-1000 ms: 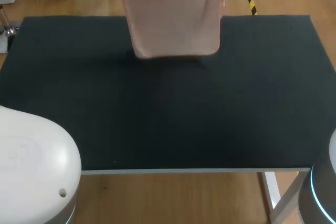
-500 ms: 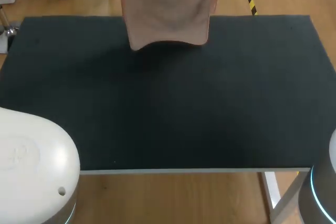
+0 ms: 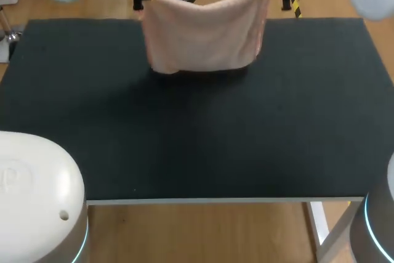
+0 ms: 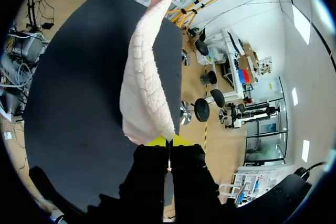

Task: Fold the towel

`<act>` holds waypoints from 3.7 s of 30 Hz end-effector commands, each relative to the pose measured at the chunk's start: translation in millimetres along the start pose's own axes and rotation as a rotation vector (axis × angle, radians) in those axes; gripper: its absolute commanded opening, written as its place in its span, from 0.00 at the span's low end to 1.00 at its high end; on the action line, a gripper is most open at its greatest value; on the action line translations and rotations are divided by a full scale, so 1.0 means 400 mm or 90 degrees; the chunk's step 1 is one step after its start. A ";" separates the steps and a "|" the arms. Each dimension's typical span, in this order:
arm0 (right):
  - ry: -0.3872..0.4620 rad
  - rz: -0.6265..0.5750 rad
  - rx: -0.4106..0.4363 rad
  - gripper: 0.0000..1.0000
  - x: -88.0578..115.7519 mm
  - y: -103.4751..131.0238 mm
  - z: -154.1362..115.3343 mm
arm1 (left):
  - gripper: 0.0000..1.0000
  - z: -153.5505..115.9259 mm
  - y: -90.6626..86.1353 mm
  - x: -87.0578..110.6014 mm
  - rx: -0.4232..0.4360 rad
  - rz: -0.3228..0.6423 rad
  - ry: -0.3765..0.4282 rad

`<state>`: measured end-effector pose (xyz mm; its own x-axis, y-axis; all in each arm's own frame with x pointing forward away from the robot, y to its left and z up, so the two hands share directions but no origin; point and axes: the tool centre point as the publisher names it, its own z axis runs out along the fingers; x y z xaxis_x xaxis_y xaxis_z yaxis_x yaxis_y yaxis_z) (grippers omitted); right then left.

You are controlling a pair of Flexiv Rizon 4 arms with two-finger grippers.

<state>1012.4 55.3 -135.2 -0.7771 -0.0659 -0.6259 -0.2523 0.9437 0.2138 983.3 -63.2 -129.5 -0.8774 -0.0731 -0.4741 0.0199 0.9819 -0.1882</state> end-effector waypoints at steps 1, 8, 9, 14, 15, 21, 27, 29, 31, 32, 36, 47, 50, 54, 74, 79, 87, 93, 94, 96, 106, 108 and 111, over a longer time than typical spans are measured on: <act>0.004 0.006 -0.002 0.00 0.073 -0.008 -0.045 | 0.00 -0.022 0.010 0.060 0.004 0.005 0.000; 0.028 0.019 -0.004 0.00 0.137 0.002 -0.055 | 0.00 -0.017 0.015 0.132 0.008 0.007 0.036; 0.034 0.019 -0.002 0.00 0.150 0.003 -0.050 | 0.00 -0.013 0.016 0.143 0.009 0.007 0.043; 0.081 0.021 0.009 0.00 0.213 0.005 -0.023 | 0.00 0.038 0.021 0.210 0.010 -0.002 0.103; 0.090 0.021 0.012 0.00 0.226 0.002 -0.016 | 0.00 0.051 0.021 0.225 0.011 -0.005 0.117; 0.161 0.031 0.026 0.00 0.314 -0.011 0.046 | 0.00 0.128 0.025 0.308 0.007 -0.012 0.202; 0.220 0.050 0.036 0.00 0.381 -0.027 0.121 | 0.00 0.217 0.038 0.356 -0.002 -0.023 0.268; 0.239 0.059 0.045 0.00 0.398 -0.037 0.153 | 0.00 0.250 0.044 0.361 0.002 -0.029 0.288; 0.256 0.066 0.049 0.00 0.409 -0.048 0.188 | 0.00 0.289 0.049 0.364 -0.012 -0.034 0.308; 0.265 0.073 0.049 0.00 0.411 -0.053 0.205 | 0.00 0.305 0.052 0.363 -0.004 -0.035 0.313; 0.293 0.092 0.055 0.00 0.409 -0.078 0.287 | 0.00 0.379 0.062 0.348 -0.013 -0.041 0.343; 0.340 0.108 0.088 0.00 0.360 -0.130 0.478 | 0.00 0.543 0.099 0.263 -0.031 -0.051 0.404; 0.340 0.113 0.095 0.00 0.339 -0.142 0.510 | 0.00 0.562 0.108 0.231 -0.032 -0.052 0.402; 0.340 0.118 0.108 0.00 0.316 -0.154 0.539 | 0.00 0.580 0.118 0.192 -0.037 -0.051 0.398; 0.313 0.124 0.145 0.11 0.257 -0.184 0.577 | 0.14 0.623 0.138 0.149 -0.034 -0.063 0.415; 0.273 0.151 0.163 1.00 0.257 -0.195 0.572 | 1.00 0.617 0.145 0.144 -0.028 -0.064 0.416; 0.196 0.181 0.138 1.00 0.230 -0.200 0.524 | 1.00 0.552 0.157 0.129 0.022 -0.045 0.367; 0.177 0.160 0.125 1.00 0.225 -0.185 0.475 | 1.00 0.491 0.137 0.143 0.087 0.010 0.339; 0.174 0.156 0.118 1.00 0.225 -0.182 0.466 | 1.00 0.480 0.134 0.148 0.102 0.016 0.334; 0.172 0.150 0.107 1.00 0.226 -0.176 0.449 | 1.00 0.460 0.131 0.157 0.140 0.019 0.325; 0.168 0.147 0.063 1.00 0.240 -0.152 0.398 | 1.00 0.407 0.150 0.206 0.292 -0.014 0.292; 0.170 0.149 0.056 1.00 0.243 -0.149 0.393 | 1.00 0.395 0.158 0.217 0.321 -0.016 0.281; 0.170 0.151 0.048 1.00 0.248 -0.145 0.384 | 1.00 0.379 0.169 0.232 0.350 -0.025 0.268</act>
<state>1043.1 47.9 -326.6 -0.9353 0.0849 -0.3435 -0.0072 0.9660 0.2583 992.6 -41.2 -315.7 -0.9872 0.1593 0.0033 0.1276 0.8027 -0.5825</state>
